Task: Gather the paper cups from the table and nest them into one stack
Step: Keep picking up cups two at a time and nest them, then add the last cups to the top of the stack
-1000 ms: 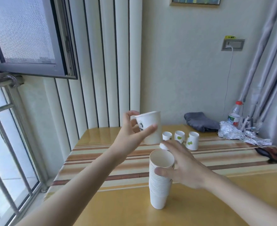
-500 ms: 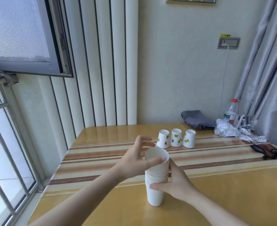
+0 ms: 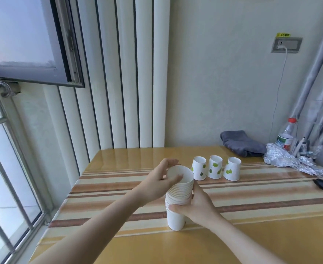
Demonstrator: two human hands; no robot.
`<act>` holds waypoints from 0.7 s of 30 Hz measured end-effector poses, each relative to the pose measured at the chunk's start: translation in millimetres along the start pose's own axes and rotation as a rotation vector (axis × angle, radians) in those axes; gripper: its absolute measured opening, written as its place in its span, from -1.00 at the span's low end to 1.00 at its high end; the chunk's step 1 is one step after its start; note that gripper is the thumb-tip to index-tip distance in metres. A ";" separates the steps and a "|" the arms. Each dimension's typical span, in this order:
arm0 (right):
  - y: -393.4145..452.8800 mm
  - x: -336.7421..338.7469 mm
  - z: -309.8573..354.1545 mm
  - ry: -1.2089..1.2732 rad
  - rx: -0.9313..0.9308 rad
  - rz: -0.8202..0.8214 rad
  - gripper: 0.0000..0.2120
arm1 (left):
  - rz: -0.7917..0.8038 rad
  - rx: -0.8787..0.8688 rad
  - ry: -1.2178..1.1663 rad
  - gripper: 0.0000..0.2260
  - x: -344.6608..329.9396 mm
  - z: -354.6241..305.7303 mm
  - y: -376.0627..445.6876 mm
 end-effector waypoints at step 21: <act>205.5 146.8 -60.6 -1.242 -0.103 -0.032 -0.23 | 0.368 -0.031 0.620 -0.29 -110.3 93.4 227.8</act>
Point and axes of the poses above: each hand's wrist, its own y-axis towards the middle knuckle, its own x-axis out of the back of the hand, z = x × y, the point moved 10 cm from there along y, towards the middle knuckle, and after that the axes turned 5 degrees about -x, right-handed, at the moved point
